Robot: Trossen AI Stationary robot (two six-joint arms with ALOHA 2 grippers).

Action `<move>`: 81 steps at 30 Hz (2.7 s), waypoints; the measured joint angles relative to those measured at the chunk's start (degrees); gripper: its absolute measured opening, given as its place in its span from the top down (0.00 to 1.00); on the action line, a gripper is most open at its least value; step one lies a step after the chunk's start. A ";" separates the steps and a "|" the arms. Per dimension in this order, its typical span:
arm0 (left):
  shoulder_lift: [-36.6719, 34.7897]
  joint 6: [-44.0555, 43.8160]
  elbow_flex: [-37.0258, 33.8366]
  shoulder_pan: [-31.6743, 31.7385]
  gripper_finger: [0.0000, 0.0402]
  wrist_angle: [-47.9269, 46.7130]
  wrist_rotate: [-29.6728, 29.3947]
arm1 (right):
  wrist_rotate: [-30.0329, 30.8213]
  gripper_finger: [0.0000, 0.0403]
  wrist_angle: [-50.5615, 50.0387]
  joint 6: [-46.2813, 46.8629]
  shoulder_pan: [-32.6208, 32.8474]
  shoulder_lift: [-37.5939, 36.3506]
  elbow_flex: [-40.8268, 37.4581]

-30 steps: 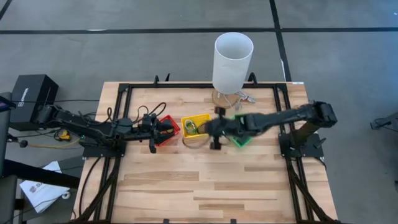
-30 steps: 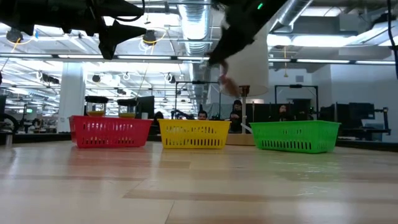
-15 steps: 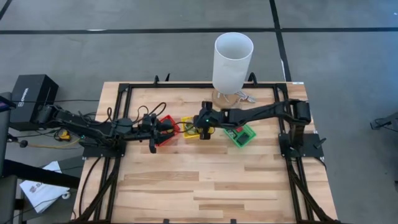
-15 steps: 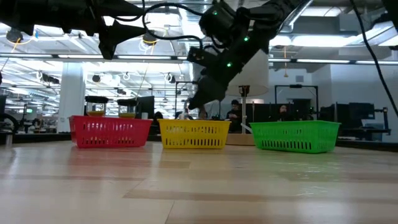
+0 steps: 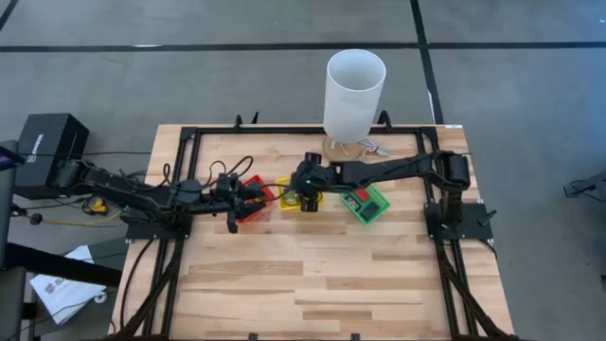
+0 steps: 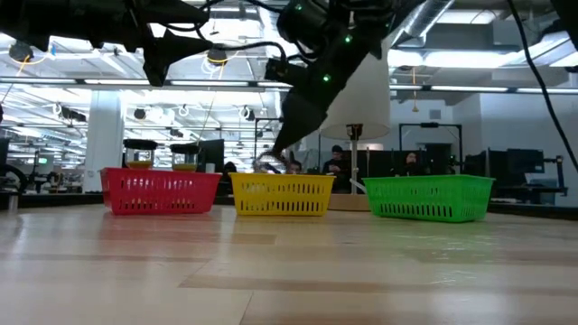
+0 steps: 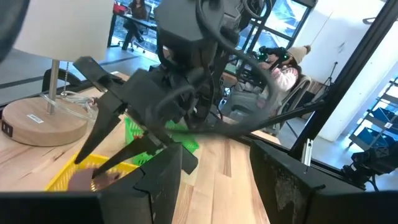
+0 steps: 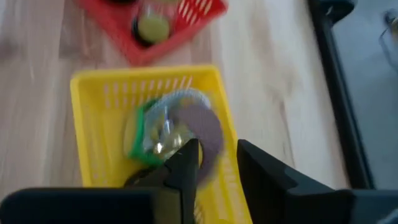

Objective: Pick & Place Office items
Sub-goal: Put the brown watch into the yellow basket, then return to Home Position

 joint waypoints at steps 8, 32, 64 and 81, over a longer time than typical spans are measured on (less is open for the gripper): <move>0.00 0.00 0.00 0.00 0.54 0.00 0.00 | 0.00 0.71 -12.70 6.85 0.85 0.07 4.22; -9.41 18.18 0.02 -2.24 0.68 -4.47 -0.14 | 0.02 0.80 -31.71 17.83 11.32 -36.93 -11.38; -39.64 36.54 -15.26 -2.14 0.94 -4.56 3.81 | -6.60 0.94 9.54 5.19 16.87 -109.50 -62.95; -45.33 36.42 -17.99 -2.14 0.94 -9.45 3.45 | -7.64 0.95 16.08 8.85 17.96 -108.85 -73.69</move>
